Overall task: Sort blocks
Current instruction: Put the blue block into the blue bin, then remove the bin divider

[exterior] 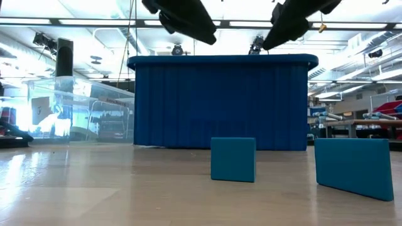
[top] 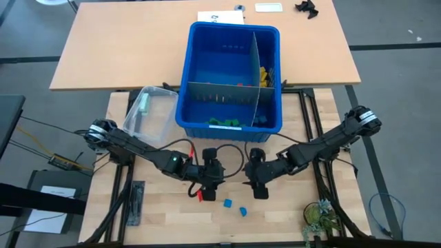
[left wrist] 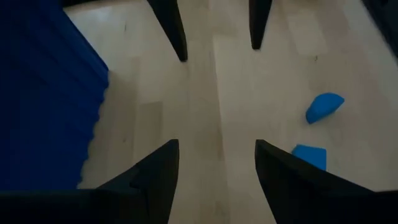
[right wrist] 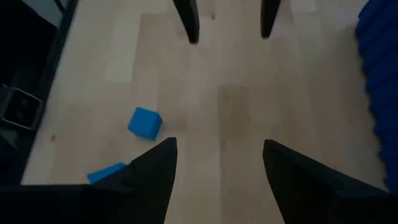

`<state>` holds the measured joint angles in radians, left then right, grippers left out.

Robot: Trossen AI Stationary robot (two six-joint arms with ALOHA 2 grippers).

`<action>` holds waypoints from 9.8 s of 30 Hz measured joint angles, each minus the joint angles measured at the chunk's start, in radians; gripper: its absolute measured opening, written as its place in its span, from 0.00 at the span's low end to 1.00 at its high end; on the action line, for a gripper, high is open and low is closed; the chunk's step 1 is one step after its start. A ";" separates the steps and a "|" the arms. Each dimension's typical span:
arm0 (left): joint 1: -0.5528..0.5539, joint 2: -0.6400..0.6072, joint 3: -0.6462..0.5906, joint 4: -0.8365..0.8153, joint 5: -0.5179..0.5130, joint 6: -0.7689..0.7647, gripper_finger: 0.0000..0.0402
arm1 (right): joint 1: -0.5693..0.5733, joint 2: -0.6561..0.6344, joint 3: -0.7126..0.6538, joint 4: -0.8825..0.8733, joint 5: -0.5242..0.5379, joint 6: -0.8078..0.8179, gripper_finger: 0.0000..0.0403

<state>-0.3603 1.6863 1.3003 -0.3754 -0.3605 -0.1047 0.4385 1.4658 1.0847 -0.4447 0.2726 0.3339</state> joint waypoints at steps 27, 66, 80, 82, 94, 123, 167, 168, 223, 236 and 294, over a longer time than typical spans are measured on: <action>-0.003 0.001 0.001 0.051 -0.012 -0.113 0.54 | 0.052 0.022 -0.014 0.139 0.004 -0.125 0.74; 0.004 0.050 0.002 0.100 0.003 -0.003 0.54 | 0.116 0.147 -0.032 0.100 0.002 -0.128 0.73; 0.035 0.147 0.003 0.139 0.199 0.077 0.54 | 0.176 0.123 -0.031 -0.066 0.154 0.086 0.73; 0.034 0.169 0.003 0.138 0.222 0.077 0.54 | 0.183 0.123 -0.031 -0.082 0.154 0.091 0.73; -0.006 0.290 0.003 0.266 0.335 0.074 0.54 | 0.196 0.123 -0.031 -0.126 0.180 -0.008 0.73; -0.040 0.373 0.091 0.261 0.191 -0.063 0.35 | 0.244 0.026 -0.089 -0.218 0.171 0.027 0.73; 0.310 0.320 0.684 -0.109 0.293 0.245 0.63 | 0.328 -0.514 -0.055 -0.327 0.479 0.410 0.73; 0.281 0.320 0.685 -0.143 0.283 0.255 0.63 | 0.339 -0.509 -0.055 -0.327 0.472 0.400 0.73; -0.014 0.735 0.747 -0.179 0.383 0.313 0.23 | 0.419 -0.310 -0.055 -0.327 0.391 0.354 0.73; 0.091 0.621 1.002 -0.365 -0.043 0.308 0.23 | 0.426 -0.485 -0.055 -0.329 0.480 0.337 0.73; 0.491 0.055 0.487 -0.225 0.106 0.243 0.49 | 0.152 -0.600 -0.059 -0.351 0.711 0.101 0.73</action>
<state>0.1310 1.7409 1.7875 -0.6008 -0.2544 0.1381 0.5909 0.8657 1.0260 -0.7954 0.9836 0.4349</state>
